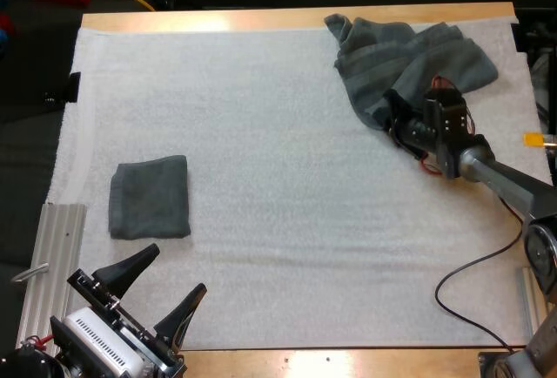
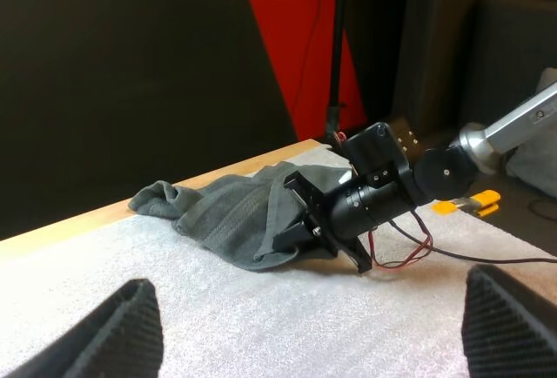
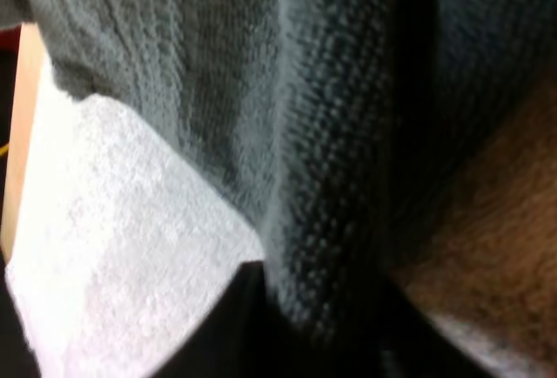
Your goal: Pick towel from pile, fold and stack
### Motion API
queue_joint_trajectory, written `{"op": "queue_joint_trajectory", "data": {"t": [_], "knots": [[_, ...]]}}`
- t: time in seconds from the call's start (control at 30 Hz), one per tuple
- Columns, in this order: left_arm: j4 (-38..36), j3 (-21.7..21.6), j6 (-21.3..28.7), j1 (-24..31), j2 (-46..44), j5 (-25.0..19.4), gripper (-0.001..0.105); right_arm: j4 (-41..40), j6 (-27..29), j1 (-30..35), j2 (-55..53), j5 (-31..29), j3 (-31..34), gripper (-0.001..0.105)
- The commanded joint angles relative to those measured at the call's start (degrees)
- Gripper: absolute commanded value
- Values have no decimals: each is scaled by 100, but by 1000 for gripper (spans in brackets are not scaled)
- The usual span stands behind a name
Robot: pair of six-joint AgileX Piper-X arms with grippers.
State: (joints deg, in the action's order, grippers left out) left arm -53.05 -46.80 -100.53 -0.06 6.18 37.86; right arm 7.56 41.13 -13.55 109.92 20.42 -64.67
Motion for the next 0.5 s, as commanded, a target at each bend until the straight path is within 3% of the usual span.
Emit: {"op": "queue_joint_trajectory", "data": {"t": [0.0, 0.27, 0.47], "knots": [[17, -40, -28, -29, 10, 45, 69, -19, 118, -13, 3, 206, -14, 3], [17, -40, -38, -29, 10, 45, 69, -943, 1639, -13, -659, 212, -14, 2], [17, -40, -38, -29, 10, 45, 69, -1276, 2115, -66, -1426, 211, -51, 2]]}}
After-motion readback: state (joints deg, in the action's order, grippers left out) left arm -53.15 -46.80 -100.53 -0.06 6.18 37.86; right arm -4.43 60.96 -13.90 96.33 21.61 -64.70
